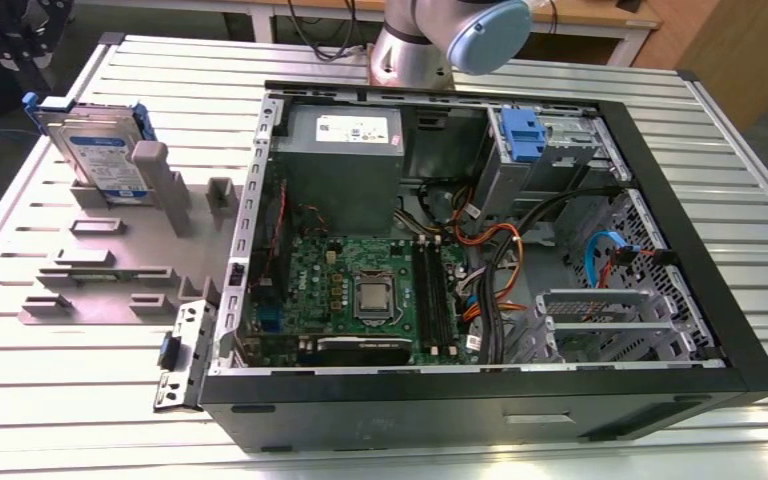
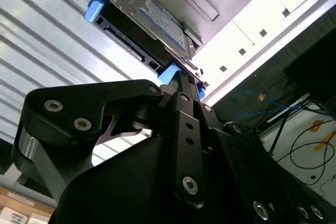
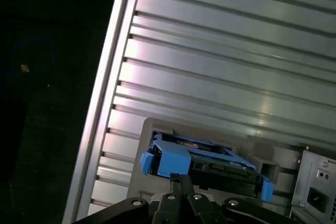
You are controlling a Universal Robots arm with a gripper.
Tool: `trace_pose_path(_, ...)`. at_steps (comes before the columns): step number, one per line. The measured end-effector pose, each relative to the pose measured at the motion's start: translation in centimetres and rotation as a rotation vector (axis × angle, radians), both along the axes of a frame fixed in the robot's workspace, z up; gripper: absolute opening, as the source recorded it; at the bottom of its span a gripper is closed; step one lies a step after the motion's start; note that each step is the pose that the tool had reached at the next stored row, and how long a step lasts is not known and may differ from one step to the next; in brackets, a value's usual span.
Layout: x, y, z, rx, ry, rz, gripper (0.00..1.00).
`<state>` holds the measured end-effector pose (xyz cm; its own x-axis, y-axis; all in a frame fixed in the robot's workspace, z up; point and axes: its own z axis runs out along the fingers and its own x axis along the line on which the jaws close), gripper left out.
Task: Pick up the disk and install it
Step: 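Pick up the disk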
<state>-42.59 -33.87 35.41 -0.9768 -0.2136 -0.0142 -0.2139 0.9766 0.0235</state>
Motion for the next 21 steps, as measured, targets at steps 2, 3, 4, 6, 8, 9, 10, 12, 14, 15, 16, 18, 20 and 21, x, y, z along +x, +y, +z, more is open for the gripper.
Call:
trace_pose_path(2, 0.0, 0.0, 0.0, -0.0002, 0.0, 0.028, 0.11)
trace_pose_path(3, 0.0, 0.0, 0.0, -0.0002, -0.0001, 0.041, 0.11)
trace_pose_path(4, 0.0, 0.0, 0.0, -0.0002, 0.0001, 0.055, 0.11)
trace_pose_path(6, 0.0, 0.0, -0.01, -0.0003, 0.0, 0.082, 0.11)
trace_pose_path(8, 0.0, 0.0, -0.01, -0.0003, 0.0, 0.107, 0.11)
trace_pose_path(9, 0.0, 0.0, -0.01, -0.0003, 0.0, 0.116, 0.11)
trace_pose_path(10, -0.04, -0.01, -0.01, -0.0004, 0.0001, 0.12, 0.11)
trace_pose_path(12, -0.09, -0.01, -0.02, -0.0003, -0.0004, 0.128, 0.11)
trace_pose_path(14, -0.1, 0.0, -0.02, -0.0003, -0.0003, 0.141, 0.11)
trace_pose_path(15, -0.1, 0.0, -0.02, -0.0003, -0.0003, 0.148, 0.11)
trace_pose_path(16, -0.1, 0.0, -0.02, -0.0003, -0.0003, 0.156, 0.11)
trace_pose_path(18, -0.1, 0.0, -0.03, -0.0003, -0.0003, 0.171, 0.11)
trace_pose_path(20, -0.1, 0.0, -0.03, -0.0003, -0.0004, 0.182, 0.11)
trace_pose_path(21, -0.1, 0.0, -0.04, -0.0003, -0.0004, 0.19, 0.11)
